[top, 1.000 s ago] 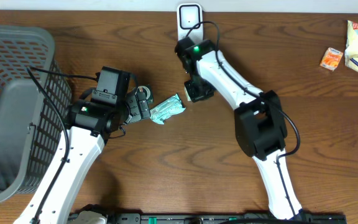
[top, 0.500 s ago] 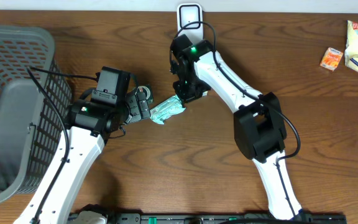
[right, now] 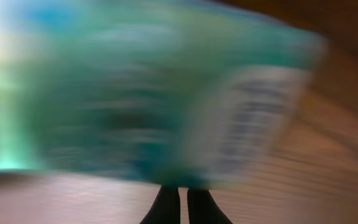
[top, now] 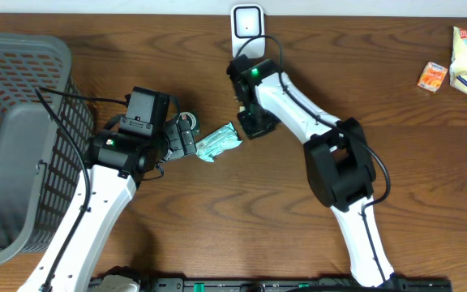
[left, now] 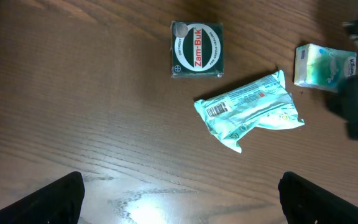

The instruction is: Scan the item barcode

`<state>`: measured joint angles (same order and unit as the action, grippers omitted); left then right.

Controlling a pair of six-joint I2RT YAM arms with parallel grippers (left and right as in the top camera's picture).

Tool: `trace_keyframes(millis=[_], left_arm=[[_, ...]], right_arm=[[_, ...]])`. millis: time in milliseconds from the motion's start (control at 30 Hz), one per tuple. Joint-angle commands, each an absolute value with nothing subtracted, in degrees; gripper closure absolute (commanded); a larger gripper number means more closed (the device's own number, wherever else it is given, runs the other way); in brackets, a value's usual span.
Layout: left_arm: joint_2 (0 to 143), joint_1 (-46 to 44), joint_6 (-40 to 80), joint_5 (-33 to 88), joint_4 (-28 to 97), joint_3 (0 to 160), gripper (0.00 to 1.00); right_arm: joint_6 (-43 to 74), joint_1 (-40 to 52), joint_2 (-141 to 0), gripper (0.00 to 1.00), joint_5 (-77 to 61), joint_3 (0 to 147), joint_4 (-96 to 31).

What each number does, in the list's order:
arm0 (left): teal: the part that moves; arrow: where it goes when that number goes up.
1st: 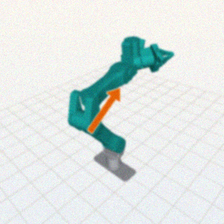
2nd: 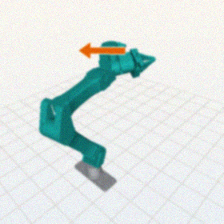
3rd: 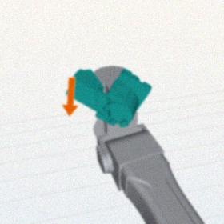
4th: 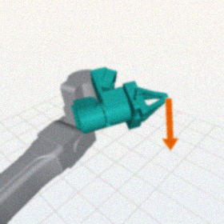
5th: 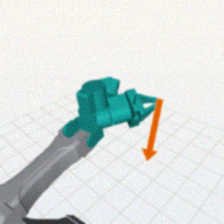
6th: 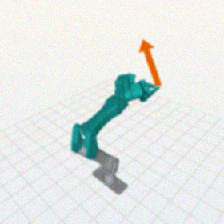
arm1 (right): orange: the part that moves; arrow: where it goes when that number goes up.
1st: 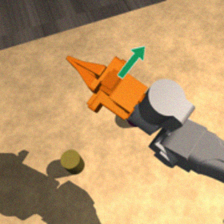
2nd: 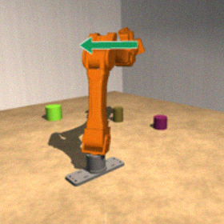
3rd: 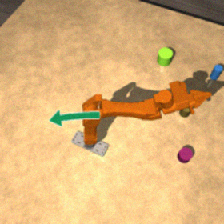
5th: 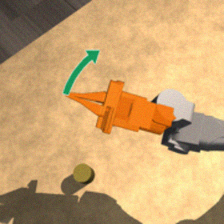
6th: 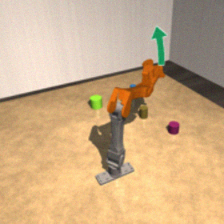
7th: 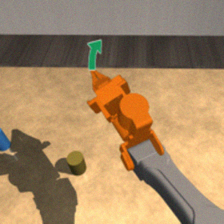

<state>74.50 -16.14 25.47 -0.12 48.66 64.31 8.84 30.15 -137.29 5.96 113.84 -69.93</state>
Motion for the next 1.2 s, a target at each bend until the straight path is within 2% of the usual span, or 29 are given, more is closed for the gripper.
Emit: trace_keyframes(millis=[0, 133, 267, 633, 900, 967, 1000, 1100, 1167], left_arm=[[74.4, -16.1, 25.5, -0.2, 48.8, 65.1, 0.02], [74.4, -16.1, 25.5, -0.2, 48.8, 65.1, 0.02], [74.4, -16.1, 25.5, -0.2, 48.8, 65.1, 0.02], [74.4, -16.1, 25.5, -0.2, 48.8, 65.1, 0.03], [74.4, -16.1, 25.5, -0.2, 48.8, 65.1, 0.02], [74.4, -16.1, 25.5, -0.2, 48.8, 65.1, 0.03], [74.4, -16.1, 25.5, -0.2, 48.8, 65.1, 0.02], [74.4, -16.1, 25.5, -0.2, 48.8, 65.1, 0.02], [74.4, -16.1, 25.5, -0.2, 48.8, 65.1, 0.02]], right_arm=[[12.2, 26.9, -135.2, 0.99, 17.8, 114.6, -70.9], [10.8, 24.3, -135.2, 0.99, 15.7, 115.9, -68.7], [6.0, 22.8, -135.2, 0.99, 4.8, 115.9, -67.2], [3.9, 23.0, -135.2, 0.99, -5.8, 116.0, -80.8], [4.3, 23.6, -135.2, 0.98, -11.0, 114.9, -72.1], [4.8, 23.6, -135.2, 0.91, -10.9, 114.3, -70.1], [5.4, 23.6, -135.2, 0.9, -10.9, 114.0, -69.1], [6.4, 23.5, -135.2, 0.98, -9.3, 113.4, -64.8], [8.0, 23.4, -135.2, 0.98, -5.8, 113.5, -62.0]])
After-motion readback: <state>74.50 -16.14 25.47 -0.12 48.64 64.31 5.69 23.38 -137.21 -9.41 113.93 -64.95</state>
